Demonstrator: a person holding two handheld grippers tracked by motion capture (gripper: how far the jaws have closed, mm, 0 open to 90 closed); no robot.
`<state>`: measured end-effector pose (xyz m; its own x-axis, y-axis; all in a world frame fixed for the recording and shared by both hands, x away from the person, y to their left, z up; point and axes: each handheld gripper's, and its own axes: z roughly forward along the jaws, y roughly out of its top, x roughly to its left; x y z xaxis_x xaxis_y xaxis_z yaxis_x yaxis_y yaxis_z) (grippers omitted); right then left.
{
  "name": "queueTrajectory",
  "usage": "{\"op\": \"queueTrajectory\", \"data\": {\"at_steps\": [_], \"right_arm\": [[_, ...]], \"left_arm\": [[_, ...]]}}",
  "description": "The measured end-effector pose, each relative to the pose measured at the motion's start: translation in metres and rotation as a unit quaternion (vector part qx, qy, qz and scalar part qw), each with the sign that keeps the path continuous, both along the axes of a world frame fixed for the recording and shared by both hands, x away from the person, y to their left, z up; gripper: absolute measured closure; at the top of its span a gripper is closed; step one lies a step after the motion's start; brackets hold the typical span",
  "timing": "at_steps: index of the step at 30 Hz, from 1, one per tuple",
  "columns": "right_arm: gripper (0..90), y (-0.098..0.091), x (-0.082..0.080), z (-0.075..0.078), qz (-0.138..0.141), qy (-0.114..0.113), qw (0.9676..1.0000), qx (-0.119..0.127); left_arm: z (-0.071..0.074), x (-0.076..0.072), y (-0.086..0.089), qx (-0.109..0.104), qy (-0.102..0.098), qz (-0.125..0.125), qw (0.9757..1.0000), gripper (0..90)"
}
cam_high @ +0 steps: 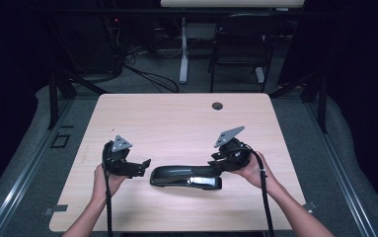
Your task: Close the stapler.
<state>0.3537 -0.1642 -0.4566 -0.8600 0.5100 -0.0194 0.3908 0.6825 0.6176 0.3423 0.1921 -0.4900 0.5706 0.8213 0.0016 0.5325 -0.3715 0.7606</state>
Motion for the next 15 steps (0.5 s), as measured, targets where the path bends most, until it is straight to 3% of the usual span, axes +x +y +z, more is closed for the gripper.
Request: {"op": "queueTrajectory", "data": {"at_steps": [1, 4, 5, 15], "right_arm": [[56.0, -0.004, 0.001, 0.002, -0.009, -0.005, 0.9999, 0.008], [49.8, -0.007, 0.002, 0.004, -0.014, -0.007, 0.9999, 0.006], [43.6, -0.009, 0.003, 0.004, -0.024, -0.011, 0.9996, 0.005], [24.7, -0.032, 0.006, 0.009, -0.064, -0.025, 0.9977, 0.0]], "left_arm": [[0.0, 0.0, 0.0, -0.001, -0.001, 0.001, 1.0, 0.3], [0.0, 0.0, 0.0, 0.0, 0.001, 0.0, 1.0, 0.4], [0.0, 0.0, 0.001, 0.001, 0.001, -0.001, 1.0, 0.3], [0.0, 0.0, 0.001, 0.002, 0.001, -0.001, 1.0, 0.3]]}}
